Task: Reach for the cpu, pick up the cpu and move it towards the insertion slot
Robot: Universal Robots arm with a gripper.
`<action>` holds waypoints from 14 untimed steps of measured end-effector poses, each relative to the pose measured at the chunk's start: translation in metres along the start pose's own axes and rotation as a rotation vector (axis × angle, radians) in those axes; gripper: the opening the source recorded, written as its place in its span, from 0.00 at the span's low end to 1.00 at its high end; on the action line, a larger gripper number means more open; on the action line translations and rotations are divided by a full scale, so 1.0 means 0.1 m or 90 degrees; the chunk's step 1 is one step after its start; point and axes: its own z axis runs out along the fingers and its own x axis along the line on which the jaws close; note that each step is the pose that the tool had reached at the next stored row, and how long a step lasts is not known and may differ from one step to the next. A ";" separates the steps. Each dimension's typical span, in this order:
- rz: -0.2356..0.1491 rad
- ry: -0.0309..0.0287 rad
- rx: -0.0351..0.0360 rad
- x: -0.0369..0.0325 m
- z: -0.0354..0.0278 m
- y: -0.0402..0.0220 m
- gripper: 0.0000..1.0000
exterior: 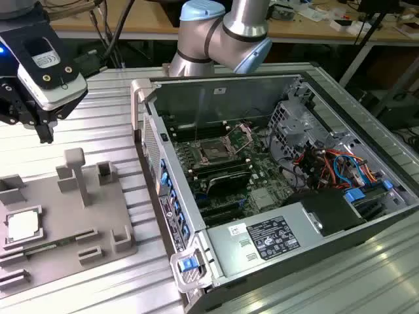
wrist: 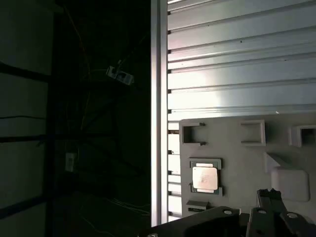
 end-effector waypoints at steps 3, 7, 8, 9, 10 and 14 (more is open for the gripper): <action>0.000 0.0000 0.0000 0.046 0.000 0.001 0.11; 0.000 0.0005 0.0000 0.107 0.001 0.002 0.11; 0.000 0.0006 0.0000 0.129 0.001 0.002 0.11; 0.000 0.0006 0.0000 0.156 0.001 0.003 0.11; 0.000 0.0007 0.0000 0.178 0.002 0.003 0.11; 0.000 0.0024 0.0000 0.276 0.003 0.005 0.11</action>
